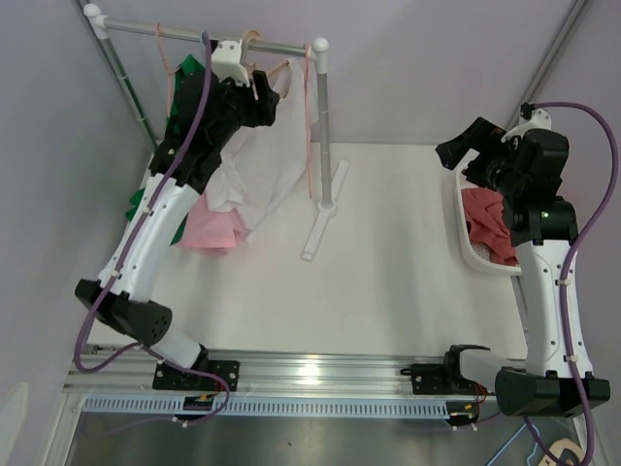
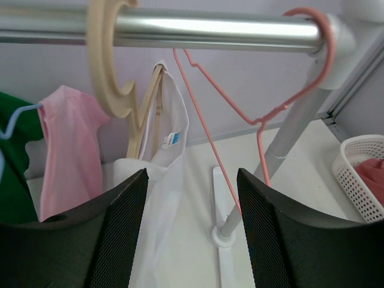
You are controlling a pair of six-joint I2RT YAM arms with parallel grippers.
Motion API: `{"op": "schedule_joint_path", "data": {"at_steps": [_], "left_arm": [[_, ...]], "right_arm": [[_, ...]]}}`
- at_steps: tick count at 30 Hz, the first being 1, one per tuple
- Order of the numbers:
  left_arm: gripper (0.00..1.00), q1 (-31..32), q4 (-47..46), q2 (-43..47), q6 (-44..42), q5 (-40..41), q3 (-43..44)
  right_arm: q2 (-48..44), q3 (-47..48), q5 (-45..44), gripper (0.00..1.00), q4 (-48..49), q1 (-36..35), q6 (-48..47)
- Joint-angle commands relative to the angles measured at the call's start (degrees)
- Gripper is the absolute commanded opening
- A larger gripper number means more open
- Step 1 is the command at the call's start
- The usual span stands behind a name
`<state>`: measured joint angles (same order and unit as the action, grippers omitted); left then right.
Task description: Remove the t-shirt from the hanger
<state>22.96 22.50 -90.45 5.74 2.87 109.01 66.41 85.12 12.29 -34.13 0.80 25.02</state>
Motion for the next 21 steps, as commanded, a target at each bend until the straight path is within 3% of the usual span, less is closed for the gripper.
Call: {"op": "schedule_joint_path", "data": {"at_steps": [1,6,14,21], "left_arm": [[0.66,-0.5,-1.3,5.9,1.4,2.1,-2.5],[0.65,-0.5,-1.1,4.4,-2.0,3.4,-1.3],[0.63,-0.7,4.6,-8.7,-4.9,4.2,16.2],[0.62,-1.1,4.1,-16.9,-7.5,8.3,23.6]], "right_arm": [[-1.2,-0.6,1.6,0.99,2.0,-0.4,0.5],[-2.2,-1.0,1.9,1.0,2.1,-0.5,0.6],[-1.8,1.4,-0.1,0.99,0.5,-0.3,-0.9],[-0.1,3.4,-0.2,1.0,0.1,-0.1,-1.2]]}}
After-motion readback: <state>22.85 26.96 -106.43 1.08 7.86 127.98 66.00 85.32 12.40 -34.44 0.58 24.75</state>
